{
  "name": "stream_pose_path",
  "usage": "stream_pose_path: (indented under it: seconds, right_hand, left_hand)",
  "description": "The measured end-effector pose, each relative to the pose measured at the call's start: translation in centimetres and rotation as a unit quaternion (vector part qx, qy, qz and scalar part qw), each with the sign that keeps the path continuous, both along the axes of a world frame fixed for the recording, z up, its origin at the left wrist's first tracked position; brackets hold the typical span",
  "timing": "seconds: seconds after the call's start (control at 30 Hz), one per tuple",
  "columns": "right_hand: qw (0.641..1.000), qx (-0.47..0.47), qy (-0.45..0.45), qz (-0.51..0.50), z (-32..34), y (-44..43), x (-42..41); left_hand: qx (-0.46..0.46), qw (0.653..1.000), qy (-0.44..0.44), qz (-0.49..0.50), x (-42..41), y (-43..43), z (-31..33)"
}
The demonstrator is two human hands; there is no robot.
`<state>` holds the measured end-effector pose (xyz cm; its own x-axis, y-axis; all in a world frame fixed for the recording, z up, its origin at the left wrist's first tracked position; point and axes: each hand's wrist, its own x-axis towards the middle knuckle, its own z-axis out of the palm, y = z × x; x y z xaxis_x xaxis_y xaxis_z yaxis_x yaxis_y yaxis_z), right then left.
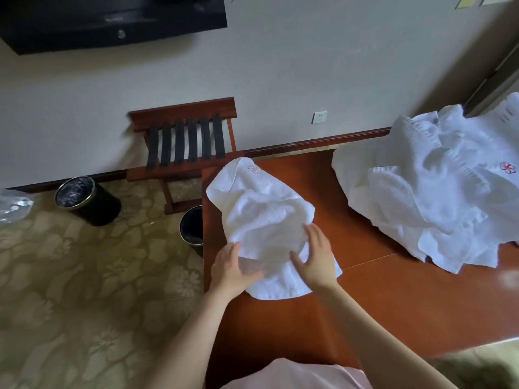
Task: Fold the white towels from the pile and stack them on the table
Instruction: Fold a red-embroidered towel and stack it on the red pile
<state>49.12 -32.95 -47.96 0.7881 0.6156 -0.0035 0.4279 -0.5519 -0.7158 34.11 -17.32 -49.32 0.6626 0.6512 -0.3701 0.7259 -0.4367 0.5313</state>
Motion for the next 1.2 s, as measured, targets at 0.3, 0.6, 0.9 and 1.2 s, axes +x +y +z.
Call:
stream_pose_path:
  seconds: [0.3,0.6,0.9,1.2]
  right_hand:
    - [0.912,-0.332,-0.076,0.228,-1.6,2.4,-1.5]
    - [0.889,0.117,0.441,-0.041,3.1,-0.1,2.4]
    - [0.888,0.160,0.350,-0.250,3.5,-3.2,5.7]
    - [0.977,0.119,0.175,-0.022,4.1,-1.3,3.7]
  left_hand:
    - [-0.088,0.986,-0.093,0.112,0.4,-1.1,-0.8]
    - [-0.253,0.960,-0.109,0.055,2.1,-3.1,1.0]
    - [-0.103,0.965,-0.172,0.166,4.4,-3.6,1.6]
    - [-0.013,0.951,-0.306,0.028,7.0,-3.6,9.0]
